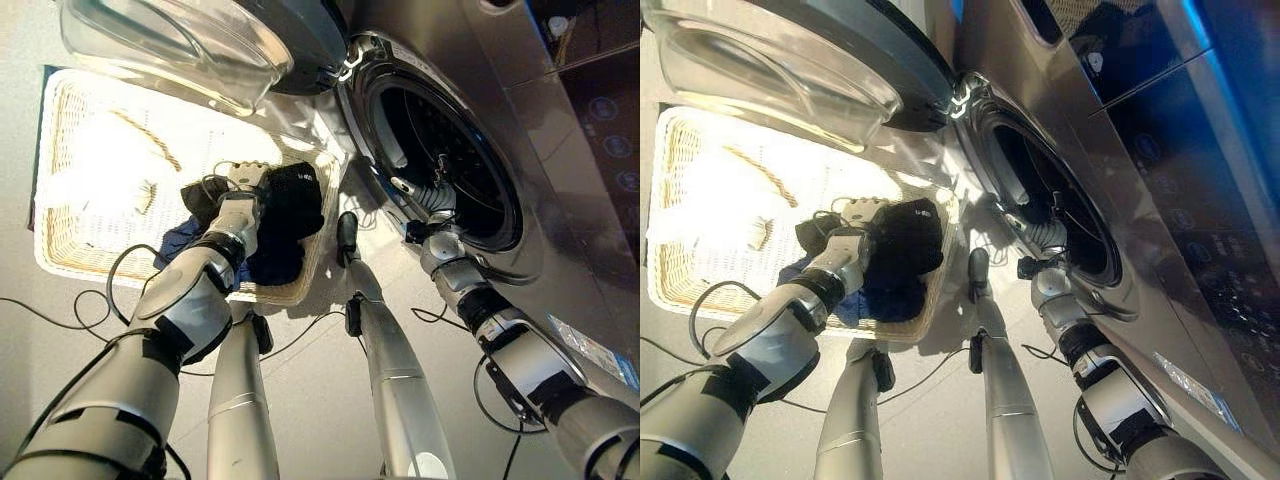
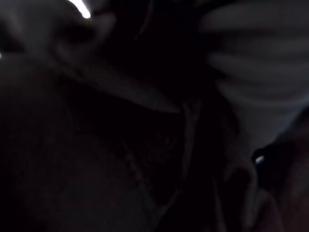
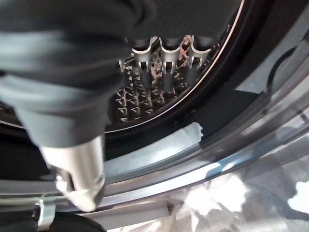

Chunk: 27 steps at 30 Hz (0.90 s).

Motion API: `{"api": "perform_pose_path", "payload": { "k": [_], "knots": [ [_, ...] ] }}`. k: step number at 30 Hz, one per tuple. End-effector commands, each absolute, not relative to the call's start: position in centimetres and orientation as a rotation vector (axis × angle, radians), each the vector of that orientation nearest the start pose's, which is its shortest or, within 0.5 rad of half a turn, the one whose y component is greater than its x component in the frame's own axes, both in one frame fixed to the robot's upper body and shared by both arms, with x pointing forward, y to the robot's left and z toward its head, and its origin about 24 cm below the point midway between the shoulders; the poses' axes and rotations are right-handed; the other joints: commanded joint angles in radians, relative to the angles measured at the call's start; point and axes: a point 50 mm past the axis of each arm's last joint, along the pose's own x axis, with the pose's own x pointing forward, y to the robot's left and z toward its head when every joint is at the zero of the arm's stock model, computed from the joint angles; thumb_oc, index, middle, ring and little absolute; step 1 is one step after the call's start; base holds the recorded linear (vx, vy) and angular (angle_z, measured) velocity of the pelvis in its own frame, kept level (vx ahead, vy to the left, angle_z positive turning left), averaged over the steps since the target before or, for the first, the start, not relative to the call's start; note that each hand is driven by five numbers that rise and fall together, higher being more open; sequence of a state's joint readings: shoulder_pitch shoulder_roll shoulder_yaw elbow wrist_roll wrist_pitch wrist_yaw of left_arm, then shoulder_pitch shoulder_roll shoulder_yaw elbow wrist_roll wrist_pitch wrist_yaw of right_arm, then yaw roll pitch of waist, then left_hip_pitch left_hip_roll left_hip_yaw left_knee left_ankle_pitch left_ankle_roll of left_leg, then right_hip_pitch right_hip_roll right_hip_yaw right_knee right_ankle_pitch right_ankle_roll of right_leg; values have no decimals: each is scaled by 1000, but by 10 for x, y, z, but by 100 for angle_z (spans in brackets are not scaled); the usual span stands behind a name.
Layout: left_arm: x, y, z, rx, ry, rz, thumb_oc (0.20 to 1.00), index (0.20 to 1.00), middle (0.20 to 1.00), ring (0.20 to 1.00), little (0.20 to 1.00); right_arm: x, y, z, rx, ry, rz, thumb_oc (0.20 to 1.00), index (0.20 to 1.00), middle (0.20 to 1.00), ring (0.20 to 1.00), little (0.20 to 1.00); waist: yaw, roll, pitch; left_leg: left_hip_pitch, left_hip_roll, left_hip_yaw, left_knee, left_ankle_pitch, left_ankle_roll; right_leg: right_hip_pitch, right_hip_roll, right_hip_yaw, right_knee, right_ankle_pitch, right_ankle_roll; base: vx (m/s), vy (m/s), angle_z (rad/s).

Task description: Put the clothes into the washing machine.

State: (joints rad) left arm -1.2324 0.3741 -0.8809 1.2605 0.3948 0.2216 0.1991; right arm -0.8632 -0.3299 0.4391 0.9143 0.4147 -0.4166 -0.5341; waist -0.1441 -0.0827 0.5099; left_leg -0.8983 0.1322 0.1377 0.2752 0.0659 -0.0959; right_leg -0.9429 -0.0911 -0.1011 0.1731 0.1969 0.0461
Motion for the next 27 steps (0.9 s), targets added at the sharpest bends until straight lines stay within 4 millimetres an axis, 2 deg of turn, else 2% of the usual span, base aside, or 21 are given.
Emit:
{"api": "perform_pose_path", "payload": {
  "k": [1,5,7,8,11,17,19,20,21,22,23,25,27],
  "knots": [
    [419,182,148,1309,93,151,200,200,200,200,200,382,-170,143,-51,-373,-330,1000,1000,1000,1000,1000,29,37,10,21,-17,46,-115,90,-50,14,-3,-49,126,-83,109,0,0,0],
    [417,178,149,961,-27,174,200,200,200,200,200,379,-170,138,-50,-362,-331,1000,1000,1000,1000,1000,42,43,10,47,-24,39,-115,86,-46,38,-7,-56,134,-93,107,0,0,0],
    [416,178,150,913,-56,176,200,200,200,200,200,378,-170,137,-49,-362,-327,1000,1000,1000,1000,1000,46,44,10,52,-25,37,-114,85,-44,43,-10,-59,137,-96,107,-1,-2,4],
    [414,176,155,812,-145,180,200,200,200,200,200,376,-170,135,-50,-361,-318,1000,1000,1000,1000,1000,55,47,10,67,-29,32,-114,80,-43,57,-15,-67,141,-103,106,-14,-6,5],
    [405,166,161,662,-310,182,200,200,200,200,200,370,-166,129,-49,-352,-311,1000,1000,1000,1000,1000,75,54,10,97,-40,18,-114,70,-35,82,-25,-79,152,-112,103,0,-9,4],
    [392,158,160,532,-457,176,200,200,200,200,200,364,-166,120,-56,-336,-311,1000,1000,1000,1000,1000,99,68,10,132,-48,7,-109,55,-26,112,-43,-96,178,-133,100,0,-3,8],
    [392,158,160,532,-457,176,200,200,200,200,200,364,-166,120,-56,-336,-311,1000,1000,1000,1000,1000,99,68,10,132,-48,7,-109,55,-26,112,-43,-96,178,-133,100,7,3,9],
    [385,154,159,484,-511,167,200,200,200,200,200,361,-165,115,-102,-341,-301,1000,1000,1000,1000,1000,107,74,10,148,-52,1,-103,43,-22,126,-52,-103,192,-146,101,24,1,15],
    [374,143,153,451,-584,141,200,200,200,200,200,358,-157,112,-186,-343,-234,1000,1000,1000,1000,1000,125,84,10,175,-61,-10,-101,32,-15,153,-64,-120,197,-154,100,24,-3,19],
    [371,141,153,448,-596,132,200,200,200,200,200,358,-156,113,-193,-346,-204,1000,1000,1000,1000,1000,128,85,10,181,-63,-12,-102,29,-14,160,-66,-123,197,-155,101,6,-20,17],
    [367,138,153,451,-629,112,200,200,200,200,200,358,-152,116,-184,-352,-133,1000,1000,1000,1000,1000,137,87,10,190,-65,-16,-108,29,-10,169,-70,-133,195,-155,100,-7,-19,14],
    [366,136,151,456,-634,104,200,200,200,200,200,357,-150,115,-178,-350,-105,1000,1000,1000,1000,1000,139,87,10,199,-66,-16,-108,24,-10,177,-73,-135,198,-161,101,7,-23,16],
    [360,130,150,502,-687,56,200,200,200,200,200,356,-147,120,-75,-356,41,1000,1000,1000,1000,1000,149,88,10,216,-69,-22,-103,17,-8,195,-84,-145,205,-167,101,15,-43,15]
  ]
}}
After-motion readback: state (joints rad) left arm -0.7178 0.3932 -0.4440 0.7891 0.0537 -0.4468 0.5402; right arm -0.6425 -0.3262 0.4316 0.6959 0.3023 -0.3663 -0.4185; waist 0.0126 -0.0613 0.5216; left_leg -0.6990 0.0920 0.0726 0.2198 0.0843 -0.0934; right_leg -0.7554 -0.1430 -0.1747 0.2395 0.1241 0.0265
